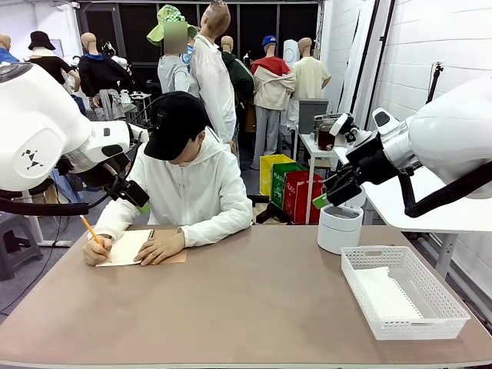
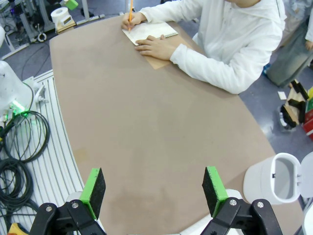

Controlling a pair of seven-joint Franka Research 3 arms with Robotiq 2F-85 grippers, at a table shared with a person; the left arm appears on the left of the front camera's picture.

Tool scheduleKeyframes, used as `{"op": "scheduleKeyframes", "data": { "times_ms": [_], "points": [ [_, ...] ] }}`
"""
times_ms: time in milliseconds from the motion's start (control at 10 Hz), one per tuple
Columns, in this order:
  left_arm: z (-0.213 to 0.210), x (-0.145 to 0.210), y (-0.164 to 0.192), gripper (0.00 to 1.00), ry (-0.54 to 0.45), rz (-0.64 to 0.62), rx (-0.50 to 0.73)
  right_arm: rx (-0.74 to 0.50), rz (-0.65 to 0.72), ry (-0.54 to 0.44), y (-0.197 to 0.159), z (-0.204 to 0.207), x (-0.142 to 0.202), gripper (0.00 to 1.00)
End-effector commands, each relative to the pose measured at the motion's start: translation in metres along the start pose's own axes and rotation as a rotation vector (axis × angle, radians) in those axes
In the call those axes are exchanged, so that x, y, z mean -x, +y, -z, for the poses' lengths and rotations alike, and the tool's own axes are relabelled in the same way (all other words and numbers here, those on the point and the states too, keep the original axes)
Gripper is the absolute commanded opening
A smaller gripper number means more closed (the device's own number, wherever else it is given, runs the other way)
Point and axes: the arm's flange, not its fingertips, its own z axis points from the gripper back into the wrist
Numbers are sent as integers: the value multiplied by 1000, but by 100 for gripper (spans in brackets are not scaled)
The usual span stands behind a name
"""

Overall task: Sort the paper based on its condition.
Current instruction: If a person hands you a paper, place it in the Organizing basket , and if it's crumpled, put it in the Trash can.

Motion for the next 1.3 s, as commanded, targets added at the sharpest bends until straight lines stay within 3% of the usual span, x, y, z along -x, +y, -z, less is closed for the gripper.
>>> {"op": "scheduleKeyframes", "data": {
  "times_ms": [0,1200],
  "points": [
    [0,1,1,100,0,-1,1,-1,-8,2,0,0,0,100],
    [0,1,1,100,0,-1,1,-1,-8,2,0,0,0,100]
  ]
}}
